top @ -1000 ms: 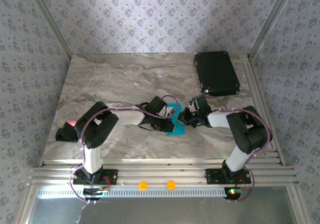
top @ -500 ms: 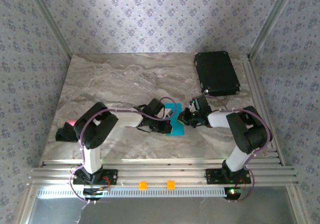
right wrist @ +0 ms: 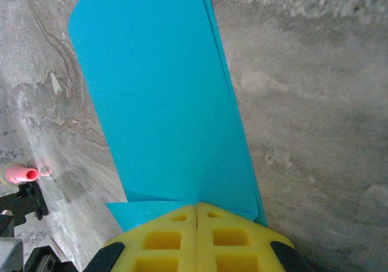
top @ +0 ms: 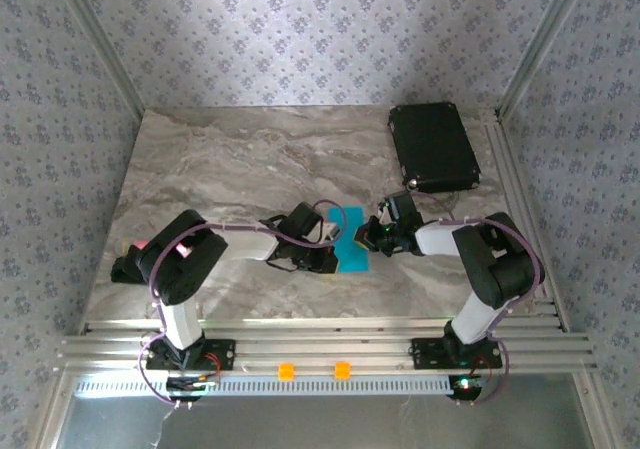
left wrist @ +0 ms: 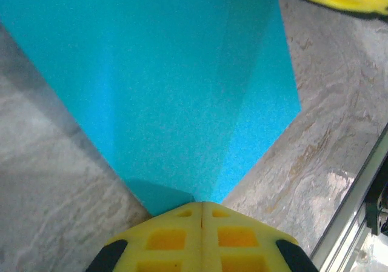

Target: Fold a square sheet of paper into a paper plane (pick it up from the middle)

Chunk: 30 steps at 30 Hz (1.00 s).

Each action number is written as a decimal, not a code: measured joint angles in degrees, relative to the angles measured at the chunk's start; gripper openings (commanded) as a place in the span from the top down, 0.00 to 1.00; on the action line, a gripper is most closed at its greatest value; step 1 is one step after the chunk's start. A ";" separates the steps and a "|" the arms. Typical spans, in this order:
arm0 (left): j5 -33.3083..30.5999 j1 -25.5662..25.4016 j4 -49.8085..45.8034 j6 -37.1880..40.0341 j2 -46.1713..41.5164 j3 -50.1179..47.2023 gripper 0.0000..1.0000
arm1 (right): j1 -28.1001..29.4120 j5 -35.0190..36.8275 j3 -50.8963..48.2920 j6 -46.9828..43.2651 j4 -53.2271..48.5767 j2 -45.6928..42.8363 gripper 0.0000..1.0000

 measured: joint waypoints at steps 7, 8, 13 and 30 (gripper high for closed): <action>0.20 -0.11 -1.09 -0.68 -2.80 -1.95 0.95 | 0.00 -0.02 0.00 0.00 0.02 0.00 1.00; 0.20 -0.11 -1.16 -0.87 -3.45 -2.01 0.95 | 0.00 -0.02 0.00 0.00 0.02 0.00 1.00; 0.00 0.17 -0.24 -1.53 -8.13 -1.42 0.95 | 0.00 -0.02 0.00 0.00 0.02 0.00 1.00; 1.44 1.88 -0.42 -0.85 7.91 10.49 0.99 | 0.00 -0.04 0.00 0.02 0.04 0.00 1.00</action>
